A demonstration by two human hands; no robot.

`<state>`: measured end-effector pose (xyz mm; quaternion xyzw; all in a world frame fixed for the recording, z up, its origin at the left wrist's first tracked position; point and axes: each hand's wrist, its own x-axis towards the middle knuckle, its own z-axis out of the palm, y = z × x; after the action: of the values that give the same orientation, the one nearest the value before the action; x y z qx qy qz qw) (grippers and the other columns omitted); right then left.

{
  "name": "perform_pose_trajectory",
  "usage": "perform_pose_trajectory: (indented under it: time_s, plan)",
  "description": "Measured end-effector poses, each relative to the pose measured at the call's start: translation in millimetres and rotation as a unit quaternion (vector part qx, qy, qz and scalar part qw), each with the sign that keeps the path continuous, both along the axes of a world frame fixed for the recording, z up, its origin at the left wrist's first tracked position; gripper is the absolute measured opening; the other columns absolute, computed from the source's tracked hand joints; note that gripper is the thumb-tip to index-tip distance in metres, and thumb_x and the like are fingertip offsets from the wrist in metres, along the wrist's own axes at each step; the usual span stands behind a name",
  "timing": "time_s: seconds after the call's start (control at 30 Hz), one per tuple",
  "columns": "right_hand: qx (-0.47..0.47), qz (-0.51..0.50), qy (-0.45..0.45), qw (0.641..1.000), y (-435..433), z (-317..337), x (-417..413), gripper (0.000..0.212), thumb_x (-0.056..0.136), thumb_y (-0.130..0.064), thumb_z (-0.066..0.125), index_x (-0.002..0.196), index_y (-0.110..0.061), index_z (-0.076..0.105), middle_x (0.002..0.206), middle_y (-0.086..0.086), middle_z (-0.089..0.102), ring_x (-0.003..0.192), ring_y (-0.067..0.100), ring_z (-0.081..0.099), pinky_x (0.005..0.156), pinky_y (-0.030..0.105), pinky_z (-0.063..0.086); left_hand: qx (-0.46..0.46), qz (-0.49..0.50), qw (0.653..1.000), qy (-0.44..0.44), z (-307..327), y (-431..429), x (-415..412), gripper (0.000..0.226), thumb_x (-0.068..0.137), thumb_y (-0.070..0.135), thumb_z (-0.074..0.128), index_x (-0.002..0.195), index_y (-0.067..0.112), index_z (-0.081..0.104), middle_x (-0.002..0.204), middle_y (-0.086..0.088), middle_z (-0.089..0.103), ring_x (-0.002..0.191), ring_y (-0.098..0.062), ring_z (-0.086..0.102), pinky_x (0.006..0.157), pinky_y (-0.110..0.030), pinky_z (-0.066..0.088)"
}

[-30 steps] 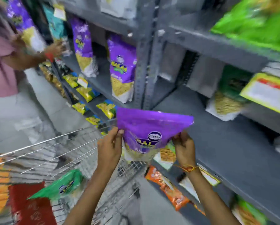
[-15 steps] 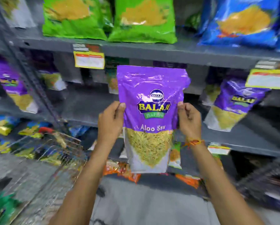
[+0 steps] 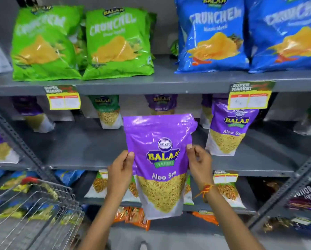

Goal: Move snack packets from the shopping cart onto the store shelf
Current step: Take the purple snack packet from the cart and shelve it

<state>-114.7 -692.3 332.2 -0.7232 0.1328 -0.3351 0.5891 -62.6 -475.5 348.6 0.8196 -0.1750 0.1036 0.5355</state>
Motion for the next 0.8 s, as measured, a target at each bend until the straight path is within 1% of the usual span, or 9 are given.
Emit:
perform_pose_trajectory:
  time_s: [0.07,0.17,0.23,0.3,0.4,0.53,0.63,0.73,0.8]
  plan:
    - [0.009,-0.001,0.007,1.000,-4,-9,11,0.046,0.077,-0.054,0.042,0.063,-0.011,0.052,0.062,0.003,0.052,0.062,0.011,0.044,0.057,0.033,0.037,-0.007,0.008,1.000,0.016,-10,-7,13,0.057,0.081,0.062,0.033,0.071,0.008,0.046,0.072,-0.026,0.057,0.063,-0.023,0.051,0.064,-0.051,0.049]
    - [0.025,-0.008,0.010,1.000,-16,-8,41,0.045,0.077,-0.054,0.045,0.066,-0.011,0.053,0.063,0.003,0.051,0.062,0.011,0.042,0.057,0.033,0.038,-0.019,0.010,0.999,0.028,-5,-23,45,0.049,0.080,0.058,0.033,0.067,0.012,0.043,0.066,-0.019,0.055,0.069,-0.039,0.059,0.062,-0.041,0.046]
    - [0.030,-0.012,0.012,0.999,-26,0,68,0.038,0.079,-0.050,0.046,0.067,-0.015,0.053,0.062,0.001,0.048,0.062,0.008,0.040,0.056,0.032,0.038,-0.022,0.004,0.999,0.031,0,-37,76,0.042,0.080,0.056,0.033,0.062,0.019,0.041,0.059,-0.001,0.051,0.066,-0.035,0.060,0.063,-0.041,0.047]
    - [0.021,-0.021,0.010,1.000,-36,6,94,0.032,0.082,-0.042,0.046,0.066,-0.015,0.053,0.061,0.000,0.045,0.058,0.003,0.037,0.054,0.028,0.034,-0.028,0.003,0.999,0.031,1,-53,110,0.042,0.079,0.060,0.034,0.060,0.024,0.041,0.060,0.005,0.049,0.066,-0.029,0.059,0.065,-0.040,0.046]
    - [0.002,-0.038,0.009,0.999,-52,5,132,0.037,0.082,-0.041,0.047,0.063,-0.010,0.051,0.061,0.005,0.043,0.059,0.004,0.036,0.053,0.029,0.029,-0.039,-0.012,0.998,0.046,-6,-73,156,0.055,0.073,0.076,0.029,0.064,0.023,0.043,0.064,0.004,0.050,0.067,-0.029,0.059,0.065,-0.039,0.047]
    - [0.010,-0.072,0.034,0.997,-69,-6,167,0.024,0.081,-0.033,0.048,0.062,-0.021,0.054,0.063,0.007,0.048,0.057,-0.002,0.037,0.052,0.024,0.034,-0.016,-0.019,0.996,0.082,-17,-95,195,0.060,0.073,0.069,0.026,0.074,0.014,0.049,0.081,-0.021,0.064,0.079,-0.038,0.065,0.073,-0.048,0.049]
    - [0.025,-0.086,0.044,0.995,-75,-13,179,0.029,0.082,-0.033,0.048,0.072,-0.008,0.059,0.069,0.009,0.055,0.066,0.011,0.042,0.060,0.029,0.039,-0.002,-0.021,0.997,0.071,-23,-100,208,0.053,0.077,0.062,0.025,0.088,0.020,0.055,0.095,-0.012,0.069,0.086,-0.032,0.066,0.078,-0.042,0.047]
    - [0.032,-0.088,0.055,0.994,-76,-12,182,0.025,0.082,-0.032,0.051,0.079,-0.008,0.061,0.072,0.015,0.062,0.068,0.013,0.045,0.065,0.032,0.042,0.006,-0.019,0.998,0.063,-25,-103,214,0.048,0.081,0.058,0.026,0.095,0.023,0.057,0.093,0.002,0.066,0.087,-0.027,0.065,0.074,-0.032,0.042]
    - [0.015,-0.093,0.066,0.993,-76,-11,179,0.017,0.086,-0.024,0.053,0.088,-0.010,0.064,0.082,0.017,0.068,0.074,0.013,0.052,0.070,0.033,0.046,0.008,-0.019,0.998,0.054,-24,-105,214,0.048,0.082,0.054,0.027,0.096,0.018,0.057,0.090,0.002,0.063,0.088,-0.029,0.065,0.073,-0.030,0.039]
